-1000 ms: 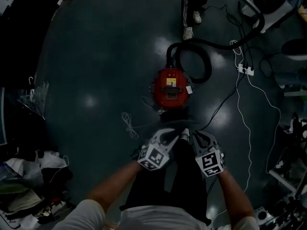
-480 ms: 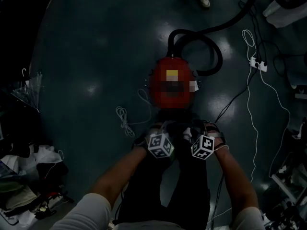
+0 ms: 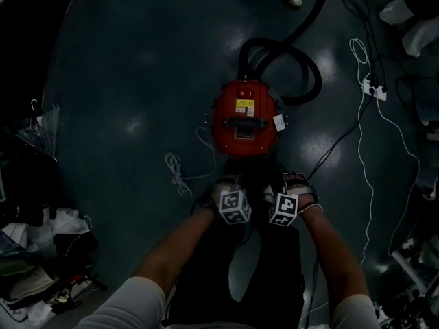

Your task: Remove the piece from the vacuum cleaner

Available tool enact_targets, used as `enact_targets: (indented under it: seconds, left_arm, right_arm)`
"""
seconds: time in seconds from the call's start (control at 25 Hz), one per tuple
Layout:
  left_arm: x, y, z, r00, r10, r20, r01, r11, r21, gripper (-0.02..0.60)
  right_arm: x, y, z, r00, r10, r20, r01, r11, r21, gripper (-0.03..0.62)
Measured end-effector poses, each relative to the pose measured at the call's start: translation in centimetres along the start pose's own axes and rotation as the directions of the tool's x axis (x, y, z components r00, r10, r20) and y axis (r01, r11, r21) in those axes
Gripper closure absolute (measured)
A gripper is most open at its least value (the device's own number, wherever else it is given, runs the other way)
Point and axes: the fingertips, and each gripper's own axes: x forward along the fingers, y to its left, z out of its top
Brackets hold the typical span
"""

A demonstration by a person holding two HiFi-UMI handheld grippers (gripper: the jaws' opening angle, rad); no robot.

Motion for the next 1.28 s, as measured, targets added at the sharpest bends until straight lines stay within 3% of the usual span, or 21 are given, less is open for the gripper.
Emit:
enact_targets:
  seconds: [0.12, 0.28, 0.52, 0.92, 1.08, 1.28]
  left_arm:
    - [0.2, 0.5, 0.0, 1.000, 0.011, 0.007, -0.011, 1.000, -0.015, 0.511]
    - [0.1, 0.3, 0.0, 1.000, 0.003, 0.000, -0.003, 1.000, -0.012, 0.549]
    - [0.0, -1.3, -0.3, 0.998, -0.052, -0.032, 0.052, 0.998, -0.019, 0.555]
    - [0.0, -1.4, -0.3, 0.994, -0.105, -0.027, 0.104, 0.993, -0.052, 0.554]
    - [-0.4, -3.7, -0.7, 0.986, -0.163, -0.034, 0.163, 0.987, -0.012, 0.557]
    - [-3.2, -4.6, 0.8, 0.987, -0.159, -0.003, 0.159, 0.987, -0.033, 0.557]
  right_arm:
    - [0.3, -0.2, -0.2, 1.000, -0.019, 0.002, 0.019, 1.000, -0.021, 0.525]
    - [-0.4, -0.3, 0.4, 1.000, -0.004, 0.014, 0.005, 0.999, -0.048, 0.554]
    - [-1.0, 1.1, 0.4, 0.999, 0.054, 0.001, -0.054, 0.996, -0.070, 0.559]
    - [-0.9, 1.5, 0.3, 0.996, 0.083, -0.012, -0.084, 0.996, -0.013, 0.560]
    - [-1.5, 3.7, 0.5, 0.991, 0.135, -0.010, -0.135, 0.990, -0.025, 0.560]
    - [-4.4, 3.9, 1.3, 0.994, 0.107, 0.004, -0.107, 0.994, 0.025, 0.559]
